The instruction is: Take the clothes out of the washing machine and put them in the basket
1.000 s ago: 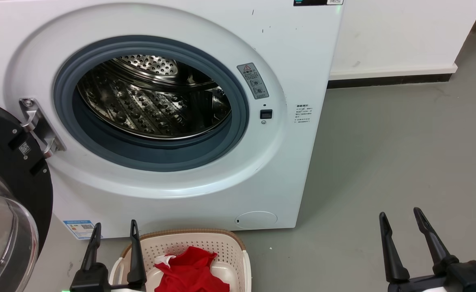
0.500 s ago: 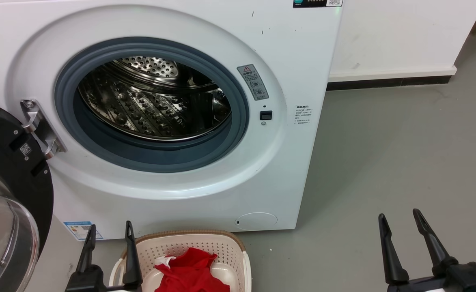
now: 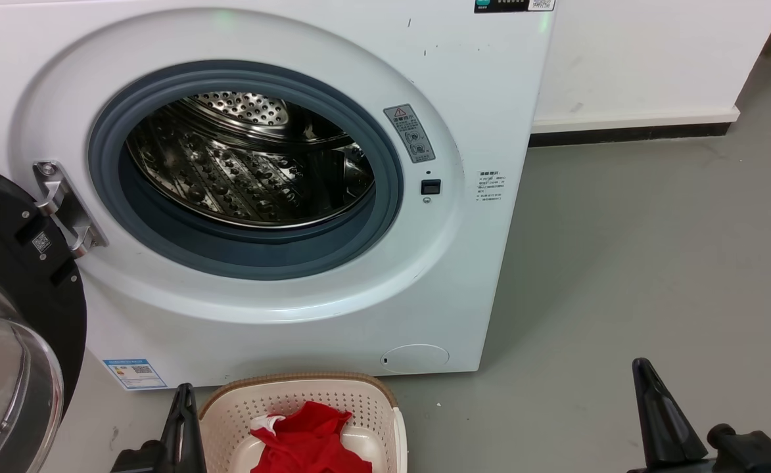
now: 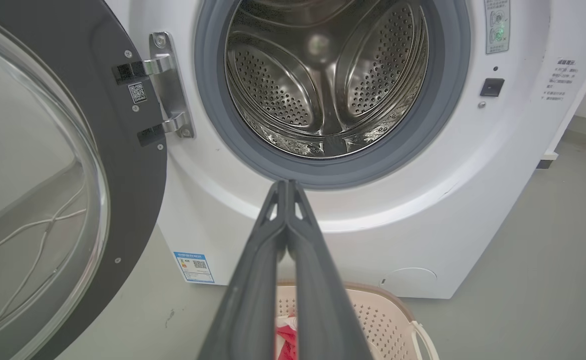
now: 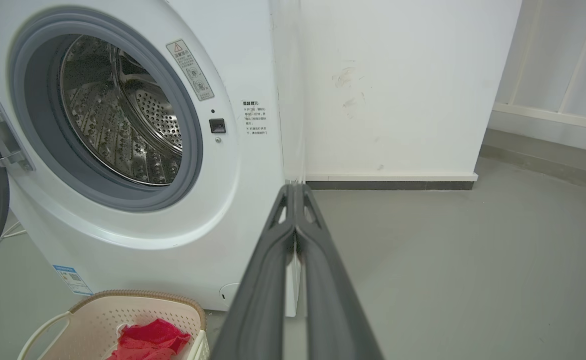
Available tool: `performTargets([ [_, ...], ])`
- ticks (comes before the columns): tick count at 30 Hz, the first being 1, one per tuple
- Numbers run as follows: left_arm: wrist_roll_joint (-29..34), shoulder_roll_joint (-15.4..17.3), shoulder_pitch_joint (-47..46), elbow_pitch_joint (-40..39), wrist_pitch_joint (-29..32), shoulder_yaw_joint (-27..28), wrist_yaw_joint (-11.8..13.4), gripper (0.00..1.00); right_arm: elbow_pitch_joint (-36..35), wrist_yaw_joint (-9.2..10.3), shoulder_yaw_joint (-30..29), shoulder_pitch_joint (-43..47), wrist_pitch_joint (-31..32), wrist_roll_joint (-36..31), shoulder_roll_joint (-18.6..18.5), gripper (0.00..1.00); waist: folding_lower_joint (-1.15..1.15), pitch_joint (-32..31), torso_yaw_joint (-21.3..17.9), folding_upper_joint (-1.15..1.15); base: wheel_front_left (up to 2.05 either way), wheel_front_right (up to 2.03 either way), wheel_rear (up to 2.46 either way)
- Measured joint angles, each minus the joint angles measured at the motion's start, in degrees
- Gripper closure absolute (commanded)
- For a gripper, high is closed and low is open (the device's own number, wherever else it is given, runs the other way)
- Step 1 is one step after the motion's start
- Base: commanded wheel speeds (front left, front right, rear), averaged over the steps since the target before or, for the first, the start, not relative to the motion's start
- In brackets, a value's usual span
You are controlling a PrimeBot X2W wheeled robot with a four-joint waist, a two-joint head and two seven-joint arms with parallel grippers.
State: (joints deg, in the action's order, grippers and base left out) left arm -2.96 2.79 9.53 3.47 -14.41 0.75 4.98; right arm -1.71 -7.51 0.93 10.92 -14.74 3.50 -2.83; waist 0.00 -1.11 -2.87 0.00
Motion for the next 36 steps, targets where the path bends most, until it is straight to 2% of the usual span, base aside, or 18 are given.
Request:
performTargets([
  [18,-20.6,0.0,-2.8,2.5,4.9,1.3,-2.8,1.00,3.7,0.00,0.1,-2.9,3.5,22.0,-1.0,1.00,0.00,0.2,0.4,0.00,0.00,0.00,0.00],
  [36,-37.5,0.0,-5.8,4.5,8.8,2.3,-5.1,1.00,6.5,0.00,-0.4,-6.3,6.8,39.5,-1.6,1.00,0.00,0.4,0.8,0.00,0.00,0.00,0.00],
])
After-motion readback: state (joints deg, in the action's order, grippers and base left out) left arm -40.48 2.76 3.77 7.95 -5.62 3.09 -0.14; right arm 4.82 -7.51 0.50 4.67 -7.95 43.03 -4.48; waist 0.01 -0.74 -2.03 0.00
